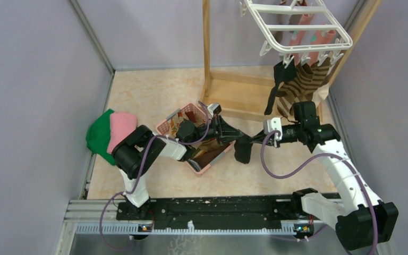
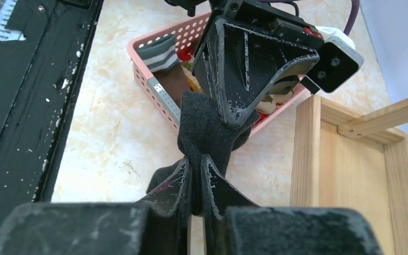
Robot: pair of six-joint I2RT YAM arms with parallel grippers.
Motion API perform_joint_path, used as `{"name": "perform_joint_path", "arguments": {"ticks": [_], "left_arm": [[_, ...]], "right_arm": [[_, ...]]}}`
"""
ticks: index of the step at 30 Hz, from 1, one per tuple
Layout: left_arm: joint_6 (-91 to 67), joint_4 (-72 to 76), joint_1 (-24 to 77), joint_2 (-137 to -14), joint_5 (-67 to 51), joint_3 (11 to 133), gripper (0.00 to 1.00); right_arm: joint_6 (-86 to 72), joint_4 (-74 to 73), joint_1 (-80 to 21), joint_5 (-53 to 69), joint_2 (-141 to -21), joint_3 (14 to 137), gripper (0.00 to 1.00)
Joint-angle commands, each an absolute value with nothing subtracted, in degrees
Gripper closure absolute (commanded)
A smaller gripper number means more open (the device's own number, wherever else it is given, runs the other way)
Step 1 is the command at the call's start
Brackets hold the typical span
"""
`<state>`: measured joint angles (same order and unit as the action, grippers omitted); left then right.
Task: Clip the socks to the hanger
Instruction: Pick up the sock from the bin.
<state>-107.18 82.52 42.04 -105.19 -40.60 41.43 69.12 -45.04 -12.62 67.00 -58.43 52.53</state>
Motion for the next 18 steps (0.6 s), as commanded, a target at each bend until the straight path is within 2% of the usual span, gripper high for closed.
{"name": "perform_joint_path", "arguments": {"ticks": [1, 4, 8, 12, 15, 18], "left_arm": [[-108.06, 100.39, 42.19, -105.1, -38.89, 41.85, 1.0], [-105.62, 102.56, 41.98, -104.66, -38.44, 40.91, 0.88], [-97.69, 102.73, 40.74, -101.31, -38.71, 38.41, 0.59], [-83.2, 101.34, 38.38, -94.24, -40.61, 34.38, 0.45], [-65.98, 92.68, 37.54, -86.48, -43.88, 31.46, 0.35], [-41.05, 72.29, 38.76, -76.17, -46.02, 30.57, 0.25]], "right_arm": [[63.17, -41.96, -12.83, 66.03, -56.84, 54.42, 1.0], [62.59, -45.96, -12.46, 68.12, -56.95, 56.24, 1.0], [62.45, -51.08, -12.09, 70.41, -56.99, 58.07, 1.0], [58.65, -51.97, -11.5, 70.84, -56.78, 57.84, 1.0], [56.69, -52.12, -11.16, 71.73, -56.99, 57.62, 1.0], [55.68, -51.84, -11.02, 72.41, -57.81, 57.18, 1.0]]}}
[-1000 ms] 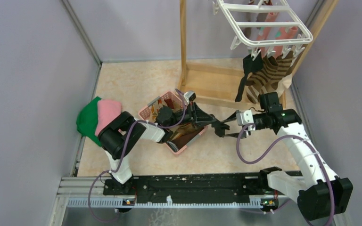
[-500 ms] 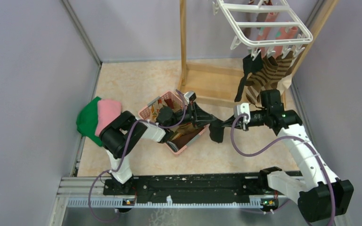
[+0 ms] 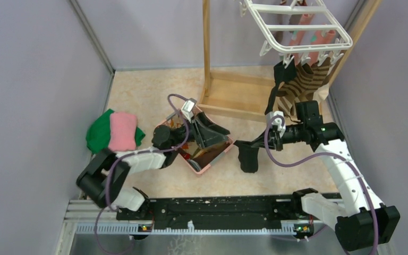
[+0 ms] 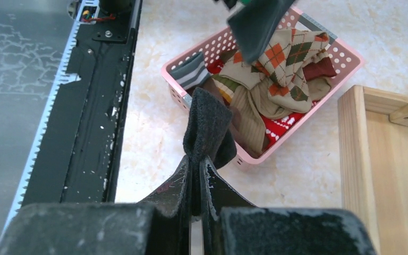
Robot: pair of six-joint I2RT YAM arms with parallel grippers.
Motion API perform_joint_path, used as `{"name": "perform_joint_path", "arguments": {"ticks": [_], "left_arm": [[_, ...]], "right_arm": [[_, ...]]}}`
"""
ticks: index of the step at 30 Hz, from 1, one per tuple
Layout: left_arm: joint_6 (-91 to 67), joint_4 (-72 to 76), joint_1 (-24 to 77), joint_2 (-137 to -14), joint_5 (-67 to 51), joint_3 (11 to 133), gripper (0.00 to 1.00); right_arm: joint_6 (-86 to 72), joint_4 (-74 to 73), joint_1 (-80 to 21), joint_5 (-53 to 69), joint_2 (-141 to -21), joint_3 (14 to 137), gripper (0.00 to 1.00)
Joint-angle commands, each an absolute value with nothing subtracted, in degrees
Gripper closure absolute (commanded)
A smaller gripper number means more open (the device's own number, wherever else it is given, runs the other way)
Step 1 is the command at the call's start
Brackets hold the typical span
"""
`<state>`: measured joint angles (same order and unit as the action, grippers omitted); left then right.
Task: Clip the socks to the hanger
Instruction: Pick up the sock from the bin.
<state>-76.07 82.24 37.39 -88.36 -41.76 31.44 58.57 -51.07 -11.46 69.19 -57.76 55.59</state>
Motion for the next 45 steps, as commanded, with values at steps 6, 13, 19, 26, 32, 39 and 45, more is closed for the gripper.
{"name": "perform_joint_path", "arguments": {"ticks": [6, 13, 19, 26, 32, 39, 45], "left_arm": [[5.67, 47.89, 47.29, -62.98, -38.01, 27.96, 0.02], [8.96, 53.96, 47.68, -69.49, -44.12, 29.95, 0.01], [8.6, 54.38, 48.71, -74.15, -44.25, 32.69, 0.14], [6.12, 58.08, 51.3, -79.53, -43.13, 34.9, 0.32], [6.23, 58.85, 52.43, -81.6, -42.57, 35.86, 0.44], [5.75, 58.36, 52.55, -81.64, -41.96, 36.06, 0.53], [5.05, 58.69, 52.6, -82.52, -42.45, 36.76, 0.97]], "right_arm": [[57.69, -53.48, -11.06, 73.21, -59.29, 56.93, 1.0], [62.5, -56.62, -11.07, 73.56, -59.93, 57.08, 1.0], [65.38, -58.97, -11.07, 73.28, -60.27, 57.86, 1.0], [66.39, -60.29, -11.07, 73.21, -60.59, 58.43, 1.0], [66.63, -60.63, -11.05, 72.84, -60.72, 58.68, 1.0], [67.1, -60.91, -11.04, 72.69, -60.88, 58.64, 1.0], [67.12, -61.0, -11.1, 72.87, -61.0, 58.65, 1.0]]}}
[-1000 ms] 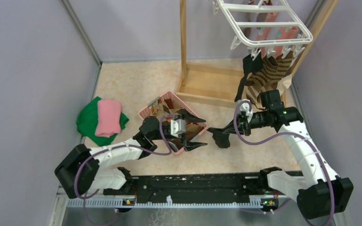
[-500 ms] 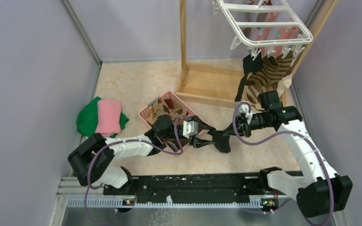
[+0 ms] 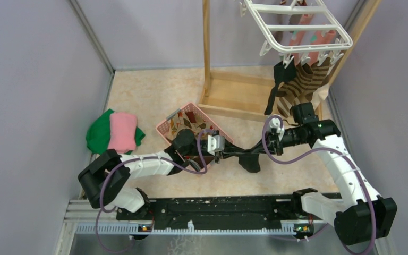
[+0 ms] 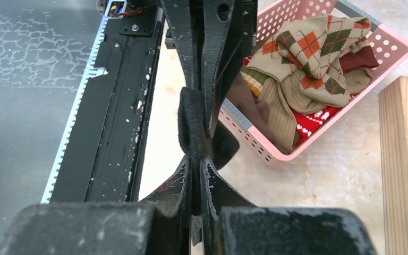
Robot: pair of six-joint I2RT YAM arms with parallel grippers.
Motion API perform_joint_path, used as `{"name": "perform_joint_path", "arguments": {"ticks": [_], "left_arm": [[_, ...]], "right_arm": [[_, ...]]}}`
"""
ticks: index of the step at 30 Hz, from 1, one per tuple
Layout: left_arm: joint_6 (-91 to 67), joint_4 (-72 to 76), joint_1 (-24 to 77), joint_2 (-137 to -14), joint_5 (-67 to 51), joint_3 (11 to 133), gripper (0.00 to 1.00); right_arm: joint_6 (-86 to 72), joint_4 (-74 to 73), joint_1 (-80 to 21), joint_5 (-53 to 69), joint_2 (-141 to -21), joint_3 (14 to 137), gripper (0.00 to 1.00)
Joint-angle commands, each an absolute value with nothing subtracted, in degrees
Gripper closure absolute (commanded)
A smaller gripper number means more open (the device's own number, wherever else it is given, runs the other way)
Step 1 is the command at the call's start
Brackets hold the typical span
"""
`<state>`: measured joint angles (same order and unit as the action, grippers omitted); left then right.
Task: Clip the socks to the hanger
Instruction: Pick up the sock from the bin.
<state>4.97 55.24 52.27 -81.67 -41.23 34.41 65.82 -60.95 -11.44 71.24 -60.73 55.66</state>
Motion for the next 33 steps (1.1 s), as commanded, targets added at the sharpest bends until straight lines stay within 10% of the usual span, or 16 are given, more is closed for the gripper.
{"name": "perform_joint_path", "arguments": {"ticks": [1, 7, 9, 33], "left_arm": [[4.53, 58.71, 52.56, -82.5, -42.39, 36.82, 1.0], [-2.26, 64.6, 52.39, -80.58, -38.35, 33.07, 1.0], [-6.02, 66.6, 52.43, -79.4, -35.97, 31.16, 1.0], [-32.09, 70.32, 49.65, -80.68, -33.12, 32.6, 1.0]], "right_arm": [[67.09, -60.92, -11.09, 72.96, -61.0, 58.63, 1.0], [65.49, -59.77, -11.11, 73.47, -60.78, 58.84, 0.38], [65.63, -59.66, -11.07, 73.4, -60.74, 58.78, 0.32], [71.48, -60.34, -11.04, 78.33, -60.77, 56.8, 0.65]]}}
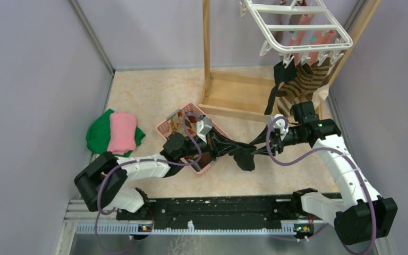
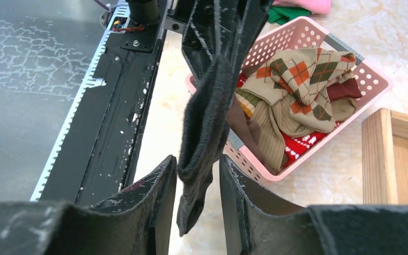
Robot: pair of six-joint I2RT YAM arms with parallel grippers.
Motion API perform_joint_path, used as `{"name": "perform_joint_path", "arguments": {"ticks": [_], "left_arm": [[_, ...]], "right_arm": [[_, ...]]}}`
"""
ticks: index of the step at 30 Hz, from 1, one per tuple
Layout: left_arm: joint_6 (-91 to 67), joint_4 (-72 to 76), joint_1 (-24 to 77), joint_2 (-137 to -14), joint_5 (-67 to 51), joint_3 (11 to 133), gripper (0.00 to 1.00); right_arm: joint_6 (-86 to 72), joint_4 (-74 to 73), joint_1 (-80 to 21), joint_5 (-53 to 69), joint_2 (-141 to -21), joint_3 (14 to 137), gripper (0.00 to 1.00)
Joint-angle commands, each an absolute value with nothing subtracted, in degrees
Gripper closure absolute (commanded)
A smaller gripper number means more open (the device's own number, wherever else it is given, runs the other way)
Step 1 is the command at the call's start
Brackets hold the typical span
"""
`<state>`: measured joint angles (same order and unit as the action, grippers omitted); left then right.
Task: Clip the socks to the hanger
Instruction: Pick up the sock from the bin.
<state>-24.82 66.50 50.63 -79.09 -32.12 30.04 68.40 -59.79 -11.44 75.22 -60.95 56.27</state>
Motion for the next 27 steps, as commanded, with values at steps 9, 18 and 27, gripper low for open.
{"name": "perform_joint_path", "arguments": {"ticks": [9, 18, 27], "left_arm": [[-28.59, 68.51, 47.91, -80.71, -36.27, 32.69, 1.0], [-30.2, 65.56, 38.34, -75.91, -39.81, 31.4, 0.43], [-27.93, 61.09, 34.47, -68.7, -37.78, 33.53, 0.01]], "right_arm": [[67.92, -61.46, -11.12, 78.29, -61.04, 59.68, 1.0], [58.67, -56.99, -10.86, 75.99, -61.43, 60.74, 1.0], [54.41, -55.37, -8.06, 75.42, -61.59, 62.44, 1.0]]}}
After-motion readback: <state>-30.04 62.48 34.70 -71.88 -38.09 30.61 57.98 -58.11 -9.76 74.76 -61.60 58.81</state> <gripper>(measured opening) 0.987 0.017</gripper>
